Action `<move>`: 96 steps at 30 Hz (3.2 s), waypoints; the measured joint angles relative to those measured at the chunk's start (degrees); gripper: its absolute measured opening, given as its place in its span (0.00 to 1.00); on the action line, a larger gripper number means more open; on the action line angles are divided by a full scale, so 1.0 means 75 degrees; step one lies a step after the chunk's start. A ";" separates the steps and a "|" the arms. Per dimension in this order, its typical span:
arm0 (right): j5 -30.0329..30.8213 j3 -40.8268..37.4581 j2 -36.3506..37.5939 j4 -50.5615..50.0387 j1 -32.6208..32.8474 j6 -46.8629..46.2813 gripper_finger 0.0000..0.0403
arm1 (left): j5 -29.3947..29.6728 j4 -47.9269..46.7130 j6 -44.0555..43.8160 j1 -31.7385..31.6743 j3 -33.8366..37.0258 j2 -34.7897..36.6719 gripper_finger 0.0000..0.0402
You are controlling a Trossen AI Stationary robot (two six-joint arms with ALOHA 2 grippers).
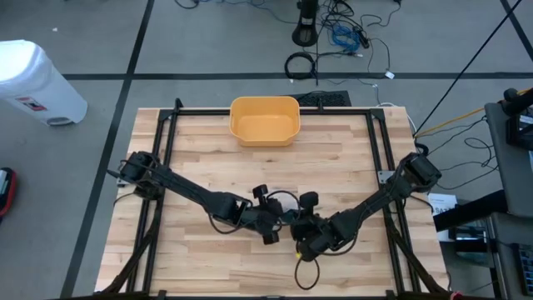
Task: Roll bandage
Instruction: Put the rolled green bandage into the transparent zip bag, then close the transparent zip bag
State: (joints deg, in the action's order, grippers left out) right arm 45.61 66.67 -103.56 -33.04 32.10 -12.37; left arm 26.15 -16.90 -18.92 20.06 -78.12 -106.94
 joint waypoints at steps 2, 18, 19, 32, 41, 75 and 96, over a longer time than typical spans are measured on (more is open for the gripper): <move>0.0061 0.0000 0.0010 0.0010 -0.0084 -0.0317 0.00 | -0.0245 0.0071 -0.0007 -0.0029 -0.0013 0.0000 0.00; 0.0958 0.0000 0.0082 0.1024 -0.0333 -0.3324 0.01 | -0.0667 0.0287 -0.0039 -0.0064 -0.0013 0.0000 0.00; 0.1277 0.0000 0.0095 0.0993 -0.0271 -0.3363 0.01 | -0.0667 0.0315 -0.0041 -0.0066 -0.0013 0.0006 0.00; 0.1114 0.0000 0.0143 0.0518 0.0125 -0.4517 0.01 | -0.0943 0.0547 -0.0069 0.0102 -0.0004 0.0248 0.00; 0.0237 0.0037 0.0168 0.0736 0.0042 -0.2619 0.02 | -0.1681 0.1091 -0.0096 0.0115 -0.0005 0.0673 0.00; 0.1162 -0.2595 0.1336 0.1909 0.1519 -0.9157 0.51 | -0.0350 0.0603 -0.0004 0.0179 -0.0007 0.0048 0.01; 0.0596 -0.2850 0.1336 0.1006 0.0979 -0.8497 0.51 | -0.4507 0.2679 0.0328 -0.0341 0.0004 -0.0044 0.55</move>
State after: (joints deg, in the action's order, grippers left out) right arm 50.08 45.30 -93.54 -25.49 39.44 -76.10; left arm -7.66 3.19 -16.46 17.49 -78.09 -107.27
